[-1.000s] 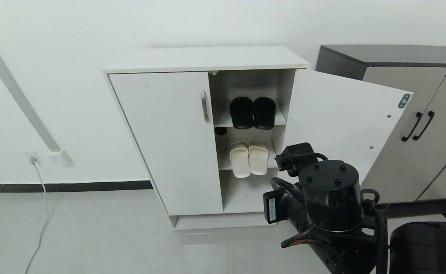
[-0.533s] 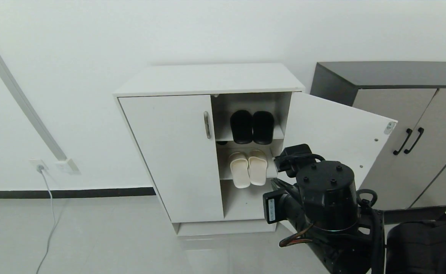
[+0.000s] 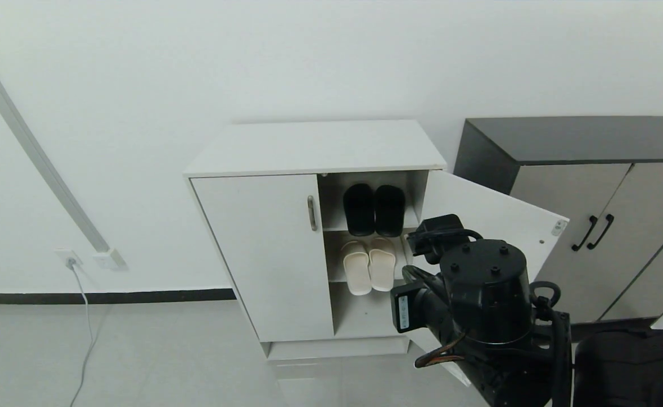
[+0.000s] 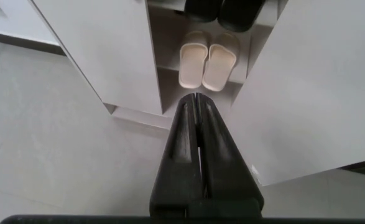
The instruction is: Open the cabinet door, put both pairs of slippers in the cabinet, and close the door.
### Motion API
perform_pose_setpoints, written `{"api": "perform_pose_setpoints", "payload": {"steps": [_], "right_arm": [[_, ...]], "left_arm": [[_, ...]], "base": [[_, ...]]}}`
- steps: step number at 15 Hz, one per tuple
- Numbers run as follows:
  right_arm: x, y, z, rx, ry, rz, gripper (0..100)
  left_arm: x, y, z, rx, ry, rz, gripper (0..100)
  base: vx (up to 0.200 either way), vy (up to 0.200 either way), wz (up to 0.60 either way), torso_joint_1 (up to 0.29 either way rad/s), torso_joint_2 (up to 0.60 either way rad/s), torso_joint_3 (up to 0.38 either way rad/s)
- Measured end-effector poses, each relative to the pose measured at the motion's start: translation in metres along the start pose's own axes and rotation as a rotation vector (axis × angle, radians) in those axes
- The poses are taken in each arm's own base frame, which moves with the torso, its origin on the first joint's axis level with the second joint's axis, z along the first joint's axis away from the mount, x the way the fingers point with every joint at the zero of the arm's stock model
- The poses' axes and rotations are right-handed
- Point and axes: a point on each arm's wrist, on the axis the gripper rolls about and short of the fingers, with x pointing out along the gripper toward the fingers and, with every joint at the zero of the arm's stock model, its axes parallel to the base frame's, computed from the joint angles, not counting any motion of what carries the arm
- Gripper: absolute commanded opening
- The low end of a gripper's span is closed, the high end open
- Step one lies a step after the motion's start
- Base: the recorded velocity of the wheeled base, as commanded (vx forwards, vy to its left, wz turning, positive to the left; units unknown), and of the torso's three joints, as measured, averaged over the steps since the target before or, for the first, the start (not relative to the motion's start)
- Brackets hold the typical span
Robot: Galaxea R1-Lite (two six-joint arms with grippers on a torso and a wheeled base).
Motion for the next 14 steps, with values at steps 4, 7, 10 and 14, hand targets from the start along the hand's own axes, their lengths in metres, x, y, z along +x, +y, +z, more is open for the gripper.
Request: {"api": "perform_pose_setpoints", "payload": {"steps": [4,7,10,14], "right_arm": [[0.0011,-0.0016,0.0,0.001,0.001,-0.006,0],[0.0014,-0.0021,-0.0002,0.0,0.002,-0.006,0],[0.0023,-0.0034,-0.0002,0.0,0.003,-0.008,0],[0.0045,-0.0075,-0.0018,-0.013,0.009,-0.022,0]], "left_arm": [[0.0,0.0,-0.0001,0.0,0.0,0.0,0],[0.0,0.0,-0.0001,0.0,0.0,0.0,0],[0.0,0.0,-0.0001,-0.001,0.0,0.0,0],[0.0,0.0,-0.0001,-0.001,0.0,0.0,0]], "base": [[0.0,0.0,0.0,0.24,-0.57,-0.331],[0.0,0.0,0.0,0.269,-0.6,-0.339],[0.0,0.0,0.0,0.193,-0.43,-0.235],[0.0,0.0,0.0,0.009,-0.02,-0.014]]}}
